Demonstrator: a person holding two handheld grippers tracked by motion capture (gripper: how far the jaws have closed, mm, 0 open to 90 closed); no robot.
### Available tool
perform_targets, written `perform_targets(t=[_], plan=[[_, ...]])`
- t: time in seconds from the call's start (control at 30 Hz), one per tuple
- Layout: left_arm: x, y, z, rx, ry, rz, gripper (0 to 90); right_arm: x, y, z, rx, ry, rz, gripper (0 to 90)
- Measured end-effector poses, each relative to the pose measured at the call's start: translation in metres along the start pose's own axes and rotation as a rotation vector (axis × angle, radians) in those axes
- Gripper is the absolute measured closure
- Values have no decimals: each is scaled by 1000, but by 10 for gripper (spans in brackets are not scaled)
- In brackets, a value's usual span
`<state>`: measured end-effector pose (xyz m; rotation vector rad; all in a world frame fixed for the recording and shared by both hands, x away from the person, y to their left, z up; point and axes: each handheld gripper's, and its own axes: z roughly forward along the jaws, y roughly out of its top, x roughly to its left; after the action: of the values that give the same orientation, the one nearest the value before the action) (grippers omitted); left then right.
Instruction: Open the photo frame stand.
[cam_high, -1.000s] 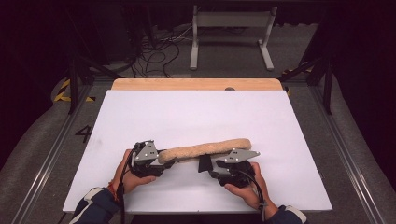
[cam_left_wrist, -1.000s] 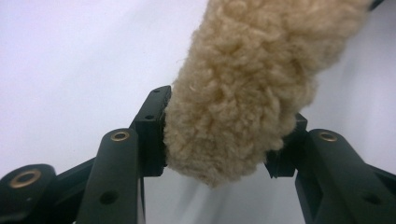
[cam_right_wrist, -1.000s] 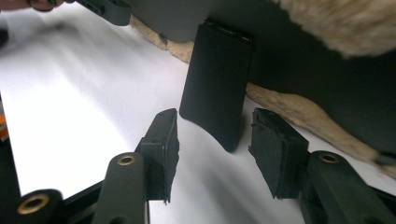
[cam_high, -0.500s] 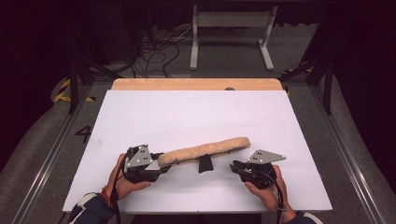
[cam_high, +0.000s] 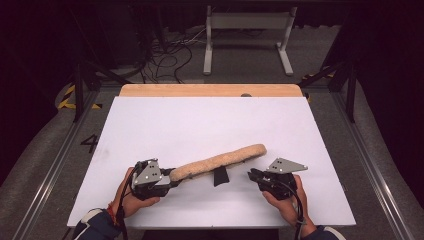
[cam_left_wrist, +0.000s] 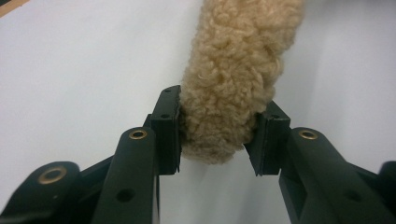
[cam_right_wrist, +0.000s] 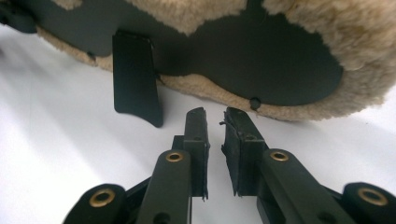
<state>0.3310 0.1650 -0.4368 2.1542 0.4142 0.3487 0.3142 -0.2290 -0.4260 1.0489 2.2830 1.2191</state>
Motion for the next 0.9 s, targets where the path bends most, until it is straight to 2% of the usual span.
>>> perform_targets(t=[0.13,0.2,0.3,0.37,0.43,0.47,0.8,0.9], plan=[[-4,1,-1,7,-4,-5,624,0,3,1,-16,0,20,738],[-7,1,-1,7,-2,-11,624,3,4,5,-15,7,30,685],[-13,1,-2,11,-2,-5,628,10,5,14,-1,13,46,591],[-16,2,-2,14,-3,-1,629,17,5,19,10,13,35,529],[-16,2,-2,15,-4,-1,629,20,5,21,18,15,31,511],[-16,2,-2,14,-8,-1,629,26,6,26,26,19,28,476],[-18,2,-1,9,-33,-5,626,51,8,53,51,7,8,373],[-18,2,-1,9,-34,-6,625,56,9,60,62,-9,1,352]])
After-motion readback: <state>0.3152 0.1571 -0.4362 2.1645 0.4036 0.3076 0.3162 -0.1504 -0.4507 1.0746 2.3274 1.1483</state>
